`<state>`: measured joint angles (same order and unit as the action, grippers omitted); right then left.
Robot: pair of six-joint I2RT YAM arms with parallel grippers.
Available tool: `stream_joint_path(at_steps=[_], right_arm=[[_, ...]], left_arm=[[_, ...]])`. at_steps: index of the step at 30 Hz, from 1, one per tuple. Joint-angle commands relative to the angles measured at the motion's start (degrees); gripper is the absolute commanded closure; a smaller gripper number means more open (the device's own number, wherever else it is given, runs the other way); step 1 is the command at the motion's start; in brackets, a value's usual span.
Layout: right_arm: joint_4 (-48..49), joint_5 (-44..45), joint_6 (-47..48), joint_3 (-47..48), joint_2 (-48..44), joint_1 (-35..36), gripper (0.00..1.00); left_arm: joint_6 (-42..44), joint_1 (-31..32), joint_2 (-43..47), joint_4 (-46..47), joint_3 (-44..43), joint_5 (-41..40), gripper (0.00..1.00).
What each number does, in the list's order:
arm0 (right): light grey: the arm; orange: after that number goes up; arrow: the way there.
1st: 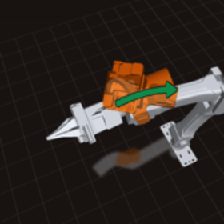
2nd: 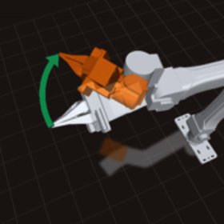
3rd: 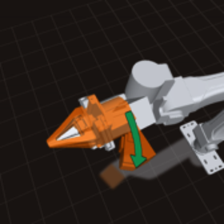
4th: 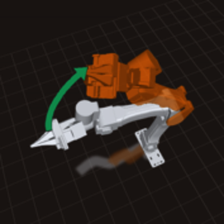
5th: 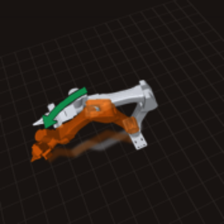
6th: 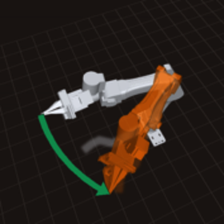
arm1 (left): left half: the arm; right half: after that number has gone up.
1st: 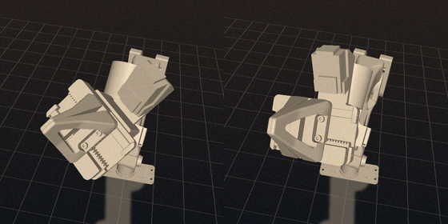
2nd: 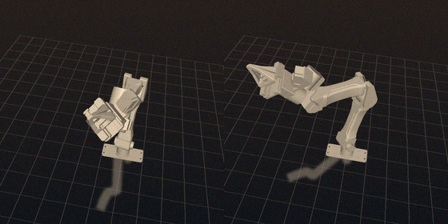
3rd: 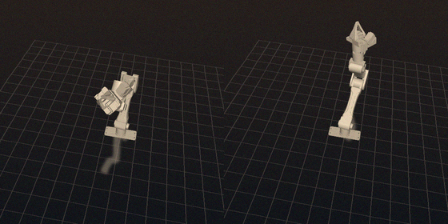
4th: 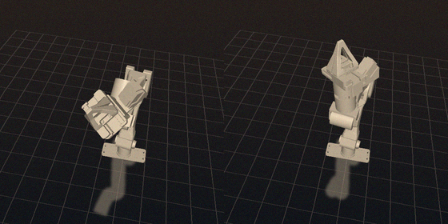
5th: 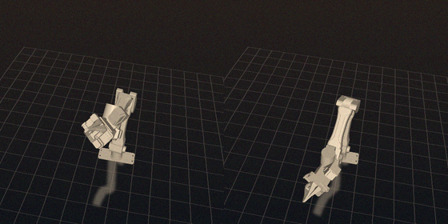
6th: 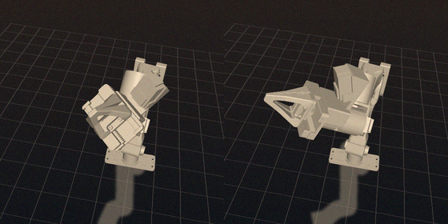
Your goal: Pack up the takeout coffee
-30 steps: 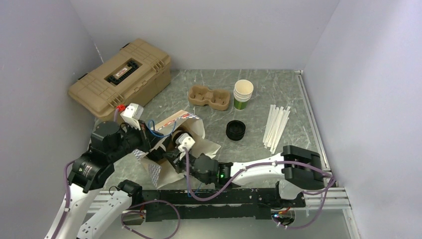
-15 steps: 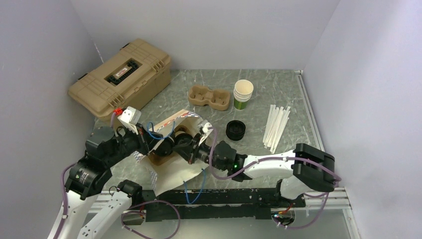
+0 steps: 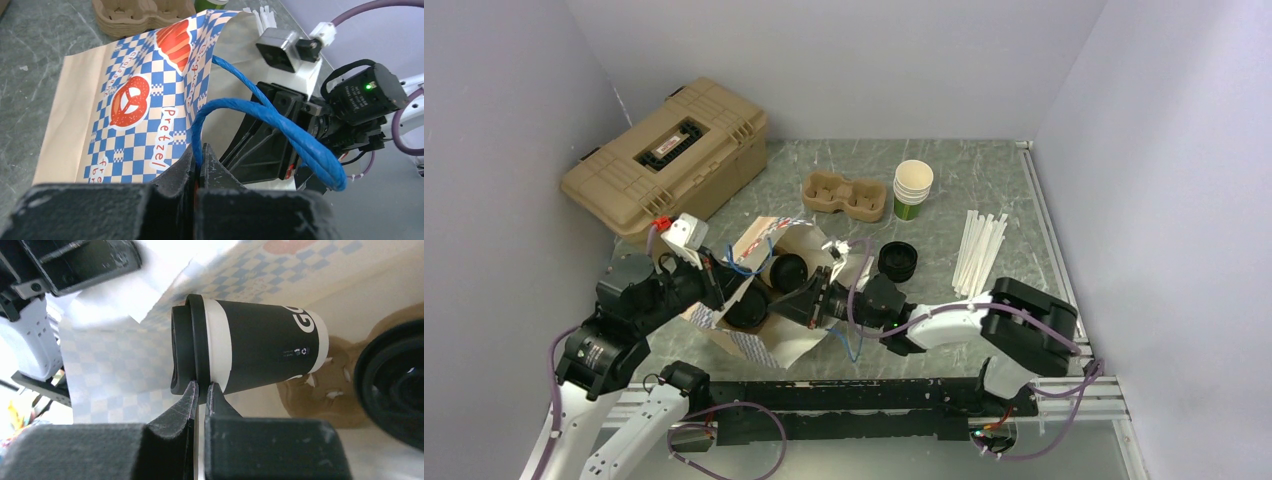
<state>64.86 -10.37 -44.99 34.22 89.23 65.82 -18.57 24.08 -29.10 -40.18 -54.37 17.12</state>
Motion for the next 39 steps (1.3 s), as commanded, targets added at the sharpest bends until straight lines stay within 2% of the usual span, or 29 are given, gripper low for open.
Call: stream_joint_path(at_steps=[1,5,9,18,24,31,34,39], right_arm=[[9.1,-6.6,-5.3,3.0,5.2,-0.5,1.00],[4.9,-5.8,-4.2,4.8,6.4,-0.4,1.00],[0.2,-3.0,-1.1,3.6,1.9,-0.4,1.00],[-9.7,2.8,4.9,0.6,-14.4,-0.5,1.00],[-22.1,7.4,8.5,0.1,-26.6,-0.5,1.00],[-32.4,9.3,7.6,-1.4,-39.7,-0.6,1.00],[-39.4,11.6,6.1,-1.0,-46.3,-0.6,1.00],[-60.1,19.6,2.9,3.3,-55.6,-0.6,1.00]], left_arm=[[0.9,0.2,0.4,3.0,0.1,2.7,1.00],[1.2,0.2,-0.2,2.4,-0.2,3.0,1.00],[1.7,0.2,-0.3,1.3,-0.4,1.2,1.00],[3.5,0.2,-0.7,-0.3,-0.4,-2.5,1.00],[3.7,0.1,-1.6,-1.2,-1.9,-6.1,1.00],[2.5,0.1,-2.8,-2.5,-2.9,-11.5,1.00],[2.7,0.2,-3.6,-3.6,-3.4,-14.1,1.00],[1.0,0.1,-4.5,-4.8,-4.1,-22.0,1.00]])
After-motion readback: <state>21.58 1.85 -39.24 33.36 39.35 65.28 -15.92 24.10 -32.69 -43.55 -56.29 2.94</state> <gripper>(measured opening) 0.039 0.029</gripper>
